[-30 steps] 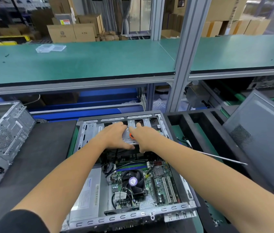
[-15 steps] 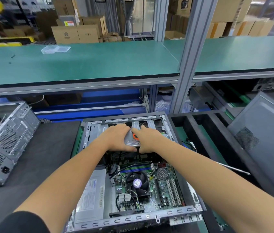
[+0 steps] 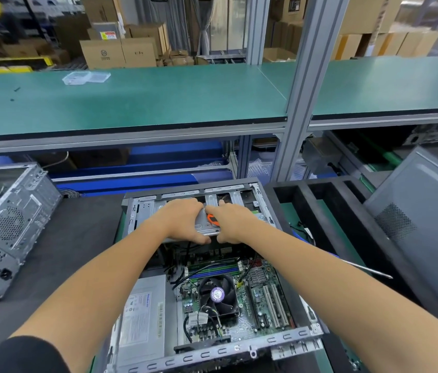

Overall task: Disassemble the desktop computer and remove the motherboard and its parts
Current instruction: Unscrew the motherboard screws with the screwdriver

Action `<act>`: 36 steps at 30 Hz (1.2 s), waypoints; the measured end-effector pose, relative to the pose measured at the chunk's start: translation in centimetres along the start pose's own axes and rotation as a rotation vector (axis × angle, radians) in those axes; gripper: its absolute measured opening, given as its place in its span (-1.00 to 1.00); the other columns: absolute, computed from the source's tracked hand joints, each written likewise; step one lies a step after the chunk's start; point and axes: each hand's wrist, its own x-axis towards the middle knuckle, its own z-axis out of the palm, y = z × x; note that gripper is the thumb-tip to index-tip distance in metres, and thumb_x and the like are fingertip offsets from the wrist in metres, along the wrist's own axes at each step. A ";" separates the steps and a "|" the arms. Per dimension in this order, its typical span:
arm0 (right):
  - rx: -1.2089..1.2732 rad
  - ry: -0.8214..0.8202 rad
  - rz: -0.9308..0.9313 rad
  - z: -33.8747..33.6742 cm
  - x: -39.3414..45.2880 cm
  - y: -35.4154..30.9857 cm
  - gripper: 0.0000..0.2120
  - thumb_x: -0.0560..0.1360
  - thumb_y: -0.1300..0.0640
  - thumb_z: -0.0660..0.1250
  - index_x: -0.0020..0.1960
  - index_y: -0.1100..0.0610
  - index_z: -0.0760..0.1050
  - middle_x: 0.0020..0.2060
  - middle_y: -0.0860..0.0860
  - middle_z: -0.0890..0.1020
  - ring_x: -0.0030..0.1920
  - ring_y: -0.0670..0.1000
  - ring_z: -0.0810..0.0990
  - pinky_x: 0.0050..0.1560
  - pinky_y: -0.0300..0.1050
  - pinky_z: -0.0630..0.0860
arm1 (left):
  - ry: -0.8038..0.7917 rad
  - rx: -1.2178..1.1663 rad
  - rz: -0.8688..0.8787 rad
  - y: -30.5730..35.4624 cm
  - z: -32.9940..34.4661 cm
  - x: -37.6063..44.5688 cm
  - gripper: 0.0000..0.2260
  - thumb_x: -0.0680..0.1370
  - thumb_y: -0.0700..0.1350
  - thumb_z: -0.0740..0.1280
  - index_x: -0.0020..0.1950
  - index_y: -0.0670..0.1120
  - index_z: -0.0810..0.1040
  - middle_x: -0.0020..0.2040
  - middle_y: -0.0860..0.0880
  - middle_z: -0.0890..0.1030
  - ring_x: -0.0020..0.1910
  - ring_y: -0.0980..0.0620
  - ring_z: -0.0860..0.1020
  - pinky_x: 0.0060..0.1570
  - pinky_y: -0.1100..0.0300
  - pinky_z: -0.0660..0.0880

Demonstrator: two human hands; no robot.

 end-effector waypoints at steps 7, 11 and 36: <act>-0.024 -0.028 -0.119 -0.9 2.6 -2.3 -0.40 0.35 0.08 0.47 0.30 -0.02 0.29 0.22 0.13 0.46 -0.01 0.14 0.54 -0.26 -0.08 0.35 | 0.016 0.024 -0.145 -2.2 0.1 -2.7 -0.46 0.18 0.51 0.28 -0.19 0.09 0.31 -0.27 0.16 0.40 -0.29 0.12 0.40 -0.31 0.17 0.26; -0.075 -0.068 -0.217 -1.7 4.5 -4.3 -0.32 0.36 0.13 0.47 0.39 -0.03 0.25 0.37 0.17 0.39 0.11 0.19 0.55 -0.21 -0.08 0.40 | 0.013 0.040 -0.264 -3.7 0.4 -4.5 -0.39 0.19 0.54 0.26 -0.12 0.04 0.42 -0.22 0.11 0.49 -0.22 0.06 0.48 -0.25 0.11 0.41; 0.018 -0.102 -0.455 -4.1 9.1 -9.7 -0.39 0.33 0.15 0.53 0.29 0.06 0.34 0.11 0.04 0.37 0.06 0.08 0.49 0.04 -0.07 0.46 | 0.029 -0.045 -0.578 -7.0 -0.5 -9.4 -0.39 0.38 0.51 0.16 -0.39 -0.06 0.33 -0.43 0.04 0.41 -0.43 0.08 0.39 -0.44 0.17 0.26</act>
